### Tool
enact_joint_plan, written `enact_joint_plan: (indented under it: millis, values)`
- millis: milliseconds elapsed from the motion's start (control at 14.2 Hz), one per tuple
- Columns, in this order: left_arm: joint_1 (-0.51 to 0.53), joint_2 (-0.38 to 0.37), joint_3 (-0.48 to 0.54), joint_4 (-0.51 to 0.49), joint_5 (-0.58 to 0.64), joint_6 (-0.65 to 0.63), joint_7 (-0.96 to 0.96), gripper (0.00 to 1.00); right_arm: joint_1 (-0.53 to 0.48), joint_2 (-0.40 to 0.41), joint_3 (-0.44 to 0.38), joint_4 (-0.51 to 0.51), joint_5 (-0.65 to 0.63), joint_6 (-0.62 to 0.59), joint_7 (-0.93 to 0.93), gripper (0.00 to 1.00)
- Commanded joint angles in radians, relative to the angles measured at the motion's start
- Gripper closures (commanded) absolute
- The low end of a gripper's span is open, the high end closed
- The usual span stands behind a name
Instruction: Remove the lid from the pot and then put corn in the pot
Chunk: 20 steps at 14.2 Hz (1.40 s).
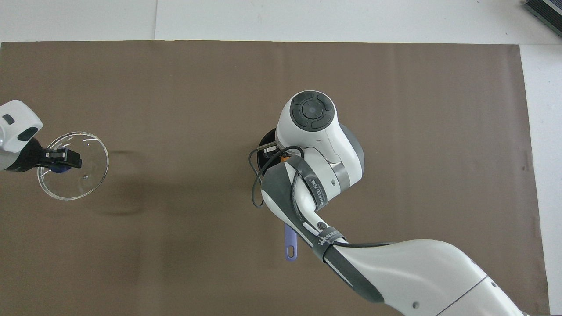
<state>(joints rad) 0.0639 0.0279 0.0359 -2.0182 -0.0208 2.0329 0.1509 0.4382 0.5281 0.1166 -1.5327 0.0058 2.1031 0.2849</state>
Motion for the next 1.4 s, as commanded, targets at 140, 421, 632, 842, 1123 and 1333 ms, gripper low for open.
enact_joint_plan:
  millis: [140,421,632,842,1123,1333]
  values:
    - [0.013,0.001,-0.01,-0.201,-0.01,0.274,-0.007,1.0,-0.007,-0.04,0.008,-0.089,0.008,0.058,0.019,0.93]
    - [0.016,0.041,-0.01,-0.203,-0.01,0.308,-0.017,0.69,-0.003,-0.033,0.008,-0.104,0.008,0.097,0.034,0.87]
    - [0.013,0.044,-0.01,-0.192,-0.01,0.29,-0.016,0.0,-0.004,-0.033,0.008,-0.104,0.008,0.103,0.033,0.83]
    - [0.005,0.031,-0.01,-0.182,-0.01,0.287,-0.013,0.0,-0.004,-0.031,0.008,-0.104,0.008,0.101,0.033,0.45]
    - [-0.007,0.018,-0.014,-0.062,0.005,0.112,-0.007,0.0,-0.004,-0.028,0.008,-0.078,-0.006,0.097,0.028,0.0]
    - [-0.009,-0.029,-0.025,-0.007,0.005,0.037,-0.005,0.0,-0.018,-0.046,0.008,-0.044,-0.004,0.06,0.023,0.0]
